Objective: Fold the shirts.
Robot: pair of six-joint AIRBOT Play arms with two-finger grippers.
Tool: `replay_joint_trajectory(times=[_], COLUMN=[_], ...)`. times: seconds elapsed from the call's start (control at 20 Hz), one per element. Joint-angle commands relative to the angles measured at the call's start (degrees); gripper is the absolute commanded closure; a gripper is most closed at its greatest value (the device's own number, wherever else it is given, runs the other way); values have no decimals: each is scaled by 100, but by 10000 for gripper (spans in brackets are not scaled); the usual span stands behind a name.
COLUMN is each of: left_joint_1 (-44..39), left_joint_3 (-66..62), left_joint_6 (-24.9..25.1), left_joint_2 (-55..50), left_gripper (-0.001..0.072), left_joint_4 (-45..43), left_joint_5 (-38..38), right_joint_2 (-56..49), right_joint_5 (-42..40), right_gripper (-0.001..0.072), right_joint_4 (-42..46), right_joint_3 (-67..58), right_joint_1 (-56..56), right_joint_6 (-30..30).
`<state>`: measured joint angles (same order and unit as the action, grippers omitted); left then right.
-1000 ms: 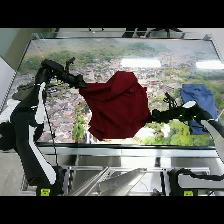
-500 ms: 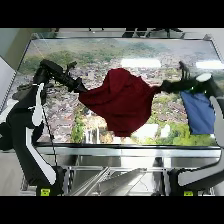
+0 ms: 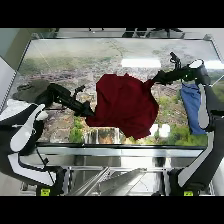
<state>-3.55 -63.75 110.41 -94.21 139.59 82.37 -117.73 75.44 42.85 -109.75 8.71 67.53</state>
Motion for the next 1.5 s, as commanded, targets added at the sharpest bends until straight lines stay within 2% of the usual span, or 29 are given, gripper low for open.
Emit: replay_joint_trajectory(times=[0.0, 0.2, 0.35, 0.45, 0.65, 0.8, 0.95, 1.2, 1.25, 1.3, 1.4, 1.45], left_joint_1=[138, 575, 704, 702, 686, 686, 686, 688, 693, 693, 706, 706], left_joint_3=[474, 481, 481, 481, 479, 481, 481, 479, 479, 479, 407, 232], left_joint_6=[166, 173, 256, 269, 273, 273, 273, 273, 273, 273, 461, 546], left_joint_2=[356, 343, 345, 345, 345, 345, 345, 345, 345, 345, 350, 352], left_gripper=[688, 688, 688, 688, 688, 688, 688, 688, 688, 688, 688, 688], left_joint_4=[101, 101, 105, 105, 111, 111, 114, 109, 109, 107, 164, 164], left_joint_5=[-431, -503, -570, -570, -575, -570, -570, -573, -575, -570, -448, -205], right_joint_2=[125, 531, 1274, 1945, 3274, 3713, 3659, 3427, 3414, 3423, 3486, 3571], right_joint_5=[494, 1624, 1569, 1231, 44, -715, -1276, -1731, -1735, -1709, -1447, -1226], right_gripper=[388, 390, 391, 391, 391, 391, 391, 392, 448, 606, 694, 694], right_joint_4=[243, 387, 911, 1263, 1202, 763, -295, -824, -1034, -1272, -1633, -1626], right_joint_3=[-116, 214, 1432, 2675, 5305, 6590, 7224, 7261, 7261, 7259, 7149, 7029], right_joint_1=[258, 809, 901, 903, 726, 437, 39, -448, -463, -466, -435, -400], right_joint_6=[391, 914, 966, 946, 920, 811, 219, -92, -251, -525, -787, -802])
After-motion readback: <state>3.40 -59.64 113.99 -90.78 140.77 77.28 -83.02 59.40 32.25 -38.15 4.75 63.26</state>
